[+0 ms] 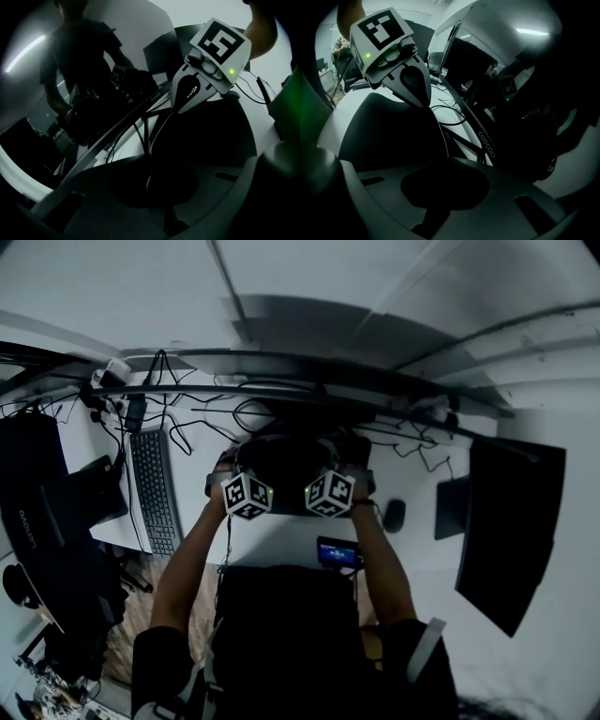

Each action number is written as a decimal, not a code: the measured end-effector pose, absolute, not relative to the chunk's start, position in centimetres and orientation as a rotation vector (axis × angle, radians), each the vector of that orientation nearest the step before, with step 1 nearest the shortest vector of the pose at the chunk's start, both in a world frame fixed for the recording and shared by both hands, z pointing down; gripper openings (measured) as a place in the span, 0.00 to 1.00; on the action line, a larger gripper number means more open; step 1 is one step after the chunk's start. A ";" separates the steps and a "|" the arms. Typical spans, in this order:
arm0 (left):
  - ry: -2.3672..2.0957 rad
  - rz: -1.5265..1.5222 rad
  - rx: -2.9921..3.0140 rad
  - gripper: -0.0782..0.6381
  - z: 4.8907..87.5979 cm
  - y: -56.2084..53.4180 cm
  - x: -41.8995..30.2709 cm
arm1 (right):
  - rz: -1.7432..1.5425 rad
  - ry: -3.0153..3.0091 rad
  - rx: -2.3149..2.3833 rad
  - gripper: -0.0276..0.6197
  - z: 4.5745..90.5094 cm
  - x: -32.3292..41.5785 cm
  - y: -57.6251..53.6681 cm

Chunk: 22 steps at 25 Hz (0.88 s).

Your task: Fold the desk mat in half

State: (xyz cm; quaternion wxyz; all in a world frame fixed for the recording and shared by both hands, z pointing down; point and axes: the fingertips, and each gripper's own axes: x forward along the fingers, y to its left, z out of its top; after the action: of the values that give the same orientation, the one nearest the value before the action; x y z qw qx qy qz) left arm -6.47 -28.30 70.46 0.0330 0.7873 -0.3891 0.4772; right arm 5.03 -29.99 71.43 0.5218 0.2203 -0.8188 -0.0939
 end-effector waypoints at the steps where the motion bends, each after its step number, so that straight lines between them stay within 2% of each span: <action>1: -1.205 1.474 2.418 0.13 70.7 -28.5 -6.6 | -0.228 -1.960 0.533 0.07 71.6 5.0 -30.1; 22: -1.224 1.546 2.353 0.13 74.5 -29.7 -7.1 | -0.224 -1.920 0.531 0.07 74.6 4.5 -30.6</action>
State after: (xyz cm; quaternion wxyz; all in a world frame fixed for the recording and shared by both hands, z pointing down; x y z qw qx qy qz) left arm -7.07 -29.74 74.50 0.0358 0.7660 -0.3983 0.5033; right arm 4.55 -30.63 74.59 0.5382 0.2232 -0.8073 -0.0941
